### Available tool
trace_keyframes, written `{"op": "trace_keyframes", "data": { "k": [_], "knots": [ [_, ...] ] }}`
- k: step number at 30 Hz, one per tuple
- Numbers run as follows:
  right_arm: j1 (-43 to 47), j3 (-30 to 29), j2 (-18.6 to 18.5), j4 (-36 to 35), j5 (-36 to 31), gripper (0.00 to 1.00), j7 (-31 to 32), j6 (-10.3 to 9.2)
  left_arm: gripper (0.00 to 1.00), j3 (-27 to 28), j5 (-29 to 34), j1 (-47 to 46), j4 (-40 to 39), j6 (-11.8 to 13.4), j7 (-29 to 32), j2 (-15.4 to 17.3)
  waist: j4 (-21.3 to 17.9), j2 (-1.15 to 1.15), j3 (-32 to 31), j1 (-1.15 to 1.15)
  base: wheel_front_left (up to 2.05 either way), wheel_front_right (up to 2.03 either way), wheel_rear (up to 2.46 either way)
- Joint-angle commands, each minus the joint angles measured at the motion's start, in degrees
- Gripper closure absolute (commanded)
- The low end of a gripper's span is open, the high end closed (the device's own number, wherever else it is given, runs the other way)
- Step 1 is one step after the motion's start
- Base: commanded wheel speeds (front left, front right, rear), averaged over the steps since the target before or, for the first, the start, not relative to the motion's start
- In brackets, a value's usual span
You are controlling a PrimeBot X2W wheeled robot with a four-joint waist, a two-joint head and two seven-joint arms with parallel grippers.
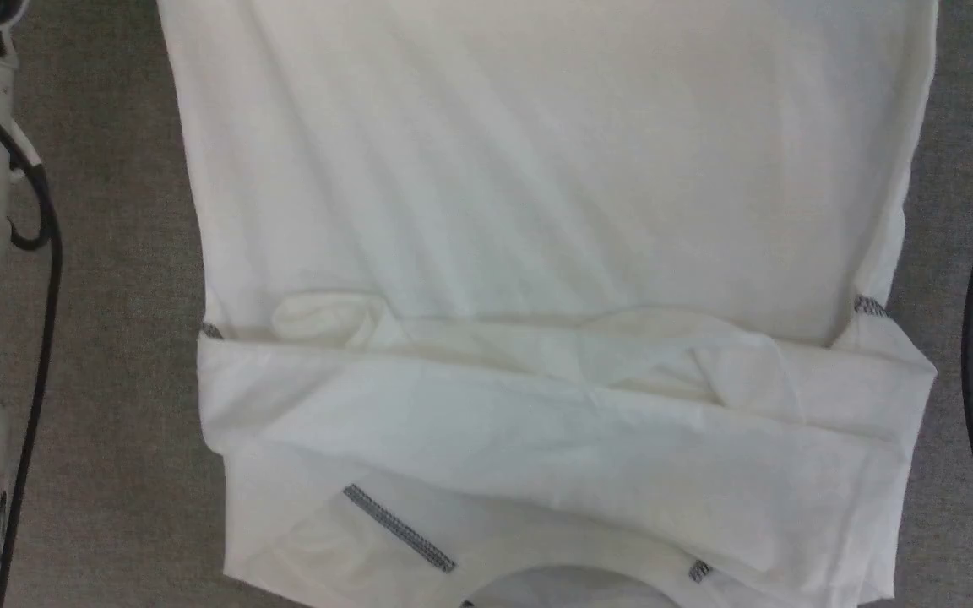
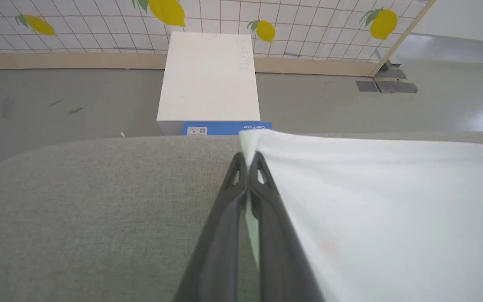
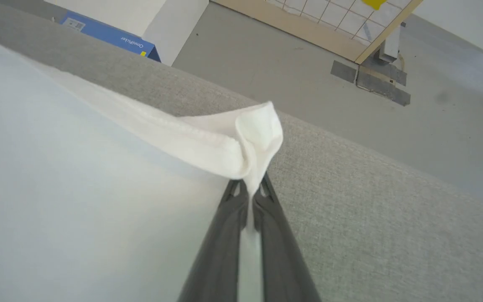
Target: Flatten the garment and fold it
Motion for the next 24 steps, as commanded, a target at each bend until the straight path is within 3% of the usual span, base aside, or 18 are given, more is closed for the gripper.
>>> {"op": "trace_keyframes", "data": {
  "k": [1,7,14,18,19,24],
  "knots": [
    [-2.0,-0.4,0.2,0.3,-0.9,1.0,-1.7,-0.09,1.0,0.3,1.0,-2.3,0.3,0.0,-2.6,0.6,0.0,0.0,-0.5,0.0,0.0,0.0,0.0],
    [-4.8,-3.6,1.7,2.1,-3.4,1.0,-9.5,-0.09,1.0,-0.6,5.4,-5.7,3.0,-1.2,-14.5,0.3,0.1,0.0,-2.8,0.0,0.0,0.0,0.0],
    [-2.7,-4.9,3.2,4.7,-1.6,1.0,-16.9,-0.09,1.0,-2.9,4.6,-3.4,7.1,-4.3,-19.8,-1.1,0.2,0.0,-8.4,0.0,0.0,0.0,0.0],
    [3.2,-2.8,2.0,3.4,3.3,1.0,-19.2,-0.09,1.0,-4.5,1.7,1.7,6.5,-5.4,-21.2,-1.1,0.2,0.0,-13.1,0.0,0.0,0.0,0.0],
    [9.6,-1.6,0.3,0.3,8.1,1.0,-19.2,-0.09,1.0,-5.4,-1.4,7.4,4.6,-5.6,-22.1,-0.6,0.2,0.0,-17.5,0.0,0.0,0.0,0.0],
    [22.3,-2.2,-1.9,-6.9,16.1,1.0,-17.1,-0.09,1.0,-6.6,-6.2,18.1,-0.4,-5.7,-22.5,0.7,0.3,0.0,-25.2,0.0,0.0,0.0,0.0]
  ]
}}
